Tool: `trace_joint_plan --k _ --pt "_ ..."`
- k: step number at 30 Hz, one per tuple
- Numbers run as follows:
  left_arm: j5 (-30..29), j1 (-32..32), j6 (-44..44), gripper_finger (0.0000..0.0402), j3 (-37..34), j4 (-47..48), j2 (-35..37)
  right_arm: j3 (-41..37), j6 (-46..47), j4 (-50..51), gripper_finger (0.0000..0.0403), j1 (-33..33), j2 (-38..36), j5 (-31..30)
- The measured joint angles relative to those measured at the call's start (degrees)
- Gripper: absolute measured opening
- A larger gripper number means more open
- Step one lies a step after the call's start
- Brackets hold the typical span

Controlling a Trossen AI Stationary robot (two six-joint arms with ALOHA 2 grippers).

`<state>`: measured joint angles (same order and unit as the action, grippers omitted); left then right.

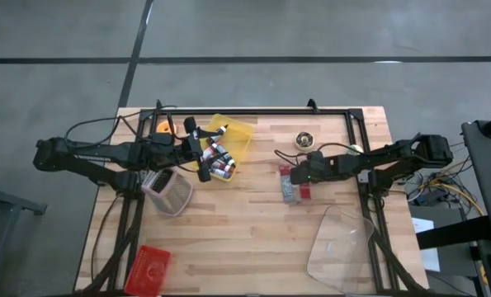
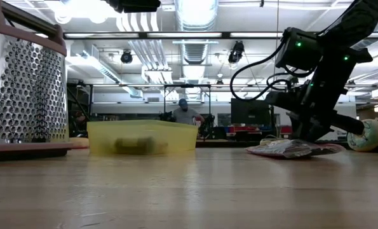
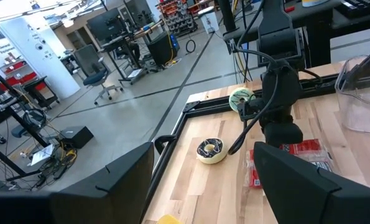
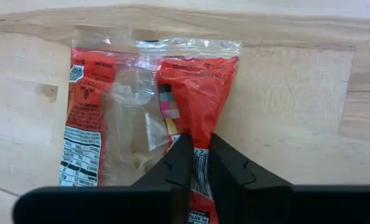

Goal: Pick & Place Food Item
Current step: Put the red popcorn bag into the transparent bin

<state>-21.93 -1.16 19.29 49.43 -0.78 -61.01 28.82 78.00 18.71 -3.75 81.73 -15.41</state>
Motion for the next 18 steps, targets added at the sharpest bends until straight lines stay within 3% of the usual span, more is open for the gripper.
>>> trace_joint_plan --k 18 --pt "0.02 0.01 0.00 0.0280 -0.01 0.00 0.00 2.36 -1.66 2.70 0.0008 0.02 -0.35 -0.90"
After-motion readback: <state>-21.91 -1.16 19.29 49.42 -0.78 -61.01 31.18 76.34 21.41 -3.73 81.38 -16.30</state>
